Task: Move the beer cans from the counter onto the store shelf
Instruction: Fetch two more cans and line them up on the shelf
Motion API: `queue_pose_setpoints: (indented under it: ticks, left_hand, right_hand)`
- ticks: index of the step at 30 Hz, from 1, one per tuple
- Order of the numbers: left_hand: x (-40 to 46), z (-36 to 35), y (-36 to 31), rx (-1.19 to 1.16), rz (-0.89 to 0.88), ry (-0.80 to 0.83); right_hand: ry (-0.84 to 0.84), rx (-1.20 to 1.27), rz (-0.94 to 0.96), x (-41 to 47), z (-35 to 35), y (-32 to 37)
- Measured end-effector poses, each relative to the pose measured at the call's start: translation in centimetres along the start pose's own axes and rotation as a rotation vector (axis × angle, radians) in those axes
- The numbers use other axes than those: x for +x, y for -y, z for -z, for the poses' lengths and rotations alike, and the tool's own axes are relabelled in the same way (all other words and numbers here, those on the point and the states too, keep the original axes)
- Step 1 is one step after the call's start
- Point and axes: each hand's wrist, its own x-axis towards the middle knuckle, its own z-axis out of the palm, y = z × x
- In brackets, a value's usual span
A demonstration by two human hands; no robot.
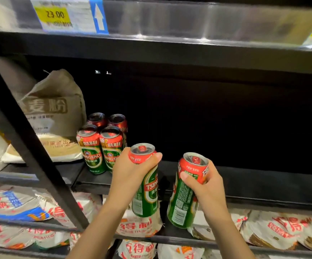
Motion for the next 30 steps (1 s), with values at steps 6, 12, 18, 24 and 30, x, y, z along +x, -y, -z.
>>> queue_pose_setpoints:
  ticks: [6, 12, 18, 24, 30]
  left_hand:
    - [3.5, -2.0, 0.8, 0.058, -0.018, -0.057]
    - [5.9, -2.5, 2.1, 0.117, -0.027, -0.074]
    - [7.6, -3.1, 2.8, 0.129, -0.034, -0.101]
    - [8.1, -3.9, 4.2, 0.105, -0.054, -0.125]
    - [8.7, -3.8, 5.2, 0.106, -0.047, -0.083]
  right_hand:
    - [0.092, -0.036, 0.066, 4.8, -0.7, -0.7]
    - [0.114, -0.059, 0.054, 7.8, -1.4, -1.4]
    - [0.043, 0.001, 0.031, 9.0, -2.1, -2.3]
    - [0.026, -0.027, 0.09, 9.6, -2.8, -2.9]
    - [0.013, -0.046, 0.094, 9.8, -3.8, -4.3]
